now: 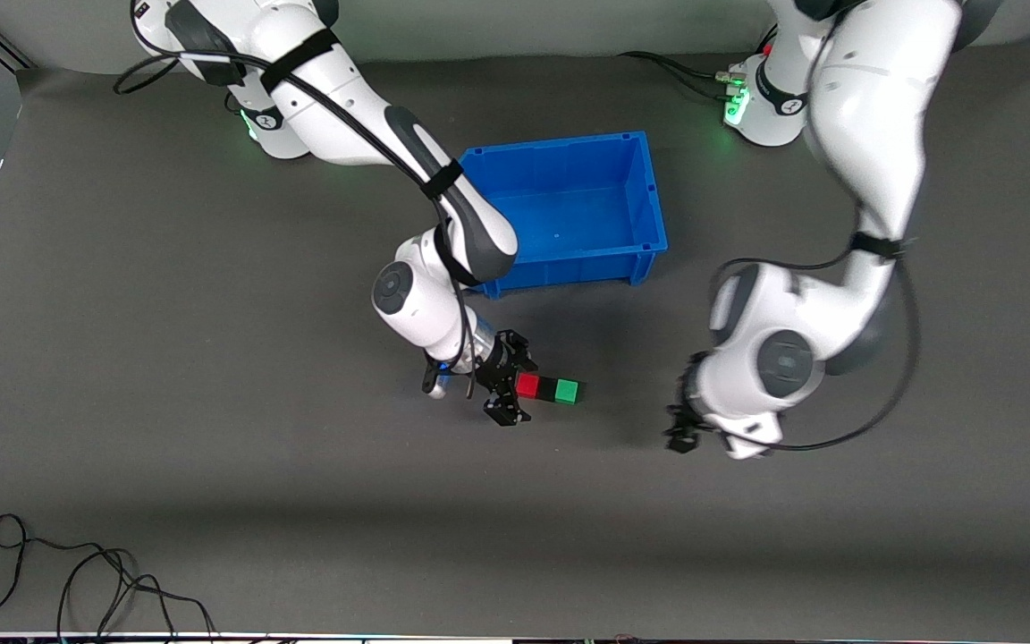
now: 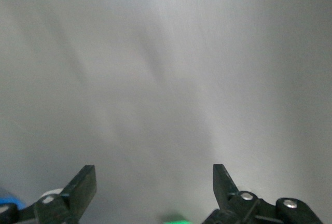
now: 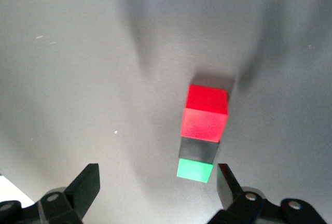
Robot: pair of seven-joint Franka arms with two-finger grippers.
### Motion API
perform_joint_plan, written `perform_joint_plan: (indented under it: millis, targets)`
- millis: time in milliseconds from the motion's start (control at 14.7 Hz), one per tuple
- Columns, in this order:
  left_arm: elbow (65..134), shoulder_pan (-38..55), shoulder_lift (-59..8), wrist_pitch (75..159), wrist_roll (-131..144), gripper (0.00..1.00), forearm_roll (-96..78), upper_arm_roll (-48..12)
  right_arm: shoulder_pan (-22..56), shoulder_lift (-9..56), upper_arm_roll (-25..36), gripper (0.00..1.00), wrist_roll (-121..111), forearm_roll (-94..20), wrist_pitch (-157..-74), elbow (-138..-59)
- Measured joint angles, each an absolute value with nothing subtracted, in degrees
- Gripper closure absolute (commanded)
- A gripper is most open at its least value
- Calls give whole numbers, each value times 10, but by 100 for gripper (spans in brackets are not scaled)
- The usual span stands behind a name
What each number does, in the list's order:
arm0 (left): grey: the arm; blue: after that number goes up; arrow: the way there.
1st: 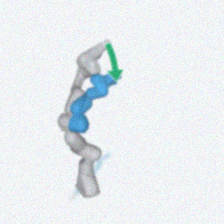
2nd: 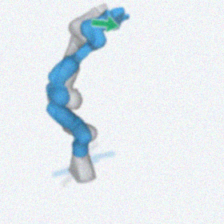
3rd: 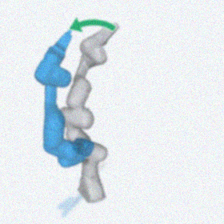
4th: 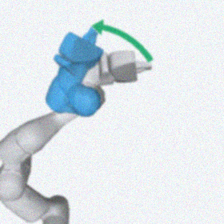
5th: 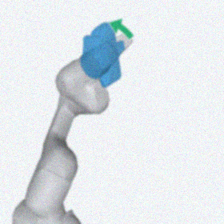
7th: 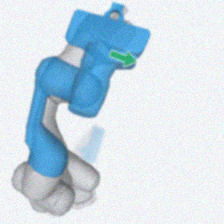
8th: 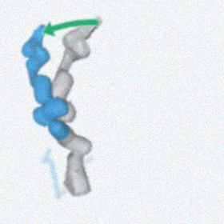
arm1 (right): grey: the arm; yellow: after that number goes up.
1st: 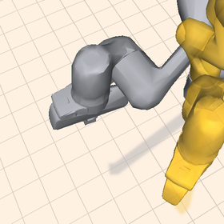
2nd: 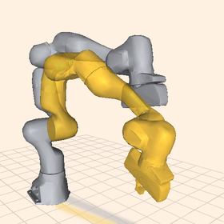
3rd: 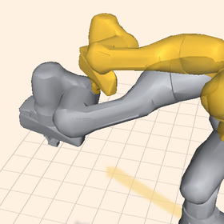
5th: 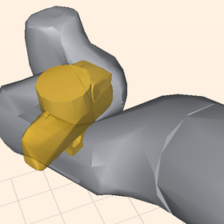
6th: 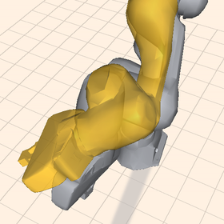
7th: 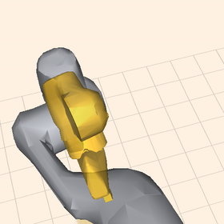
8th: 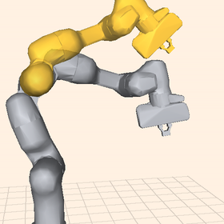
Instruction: Attach green and red cubes to black cube
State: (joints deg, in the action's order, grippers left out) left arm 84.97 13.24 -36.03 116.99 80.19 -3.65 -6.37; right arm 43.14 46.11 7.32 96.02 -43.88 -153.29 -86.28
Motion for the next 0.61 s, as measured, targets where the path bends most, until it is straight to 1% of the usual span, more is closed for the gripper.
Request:
perform_joint_plan:
  millis: [136, 407, 475, 611]
  targets:
    - [855, 101, -338, 1135, 666, 0, -35, -63, 429, 438, 112, 0, 904, -439, -1467, -861]
    - [879, 31, -277, 1087, 425, 0, -35, -62, 424, 373, 216, 0, 750, -435, -1294, -861]
    - [884, 17, -261, 1077, 374, 0, -34, -62, 424, 356, 244, 0, 709, -422, -1253, -861]
    - [896, 0, -233, 1059, 276, 0, -8, -62, 421, 322, 284, 0, 639, -356, -1182, -861]
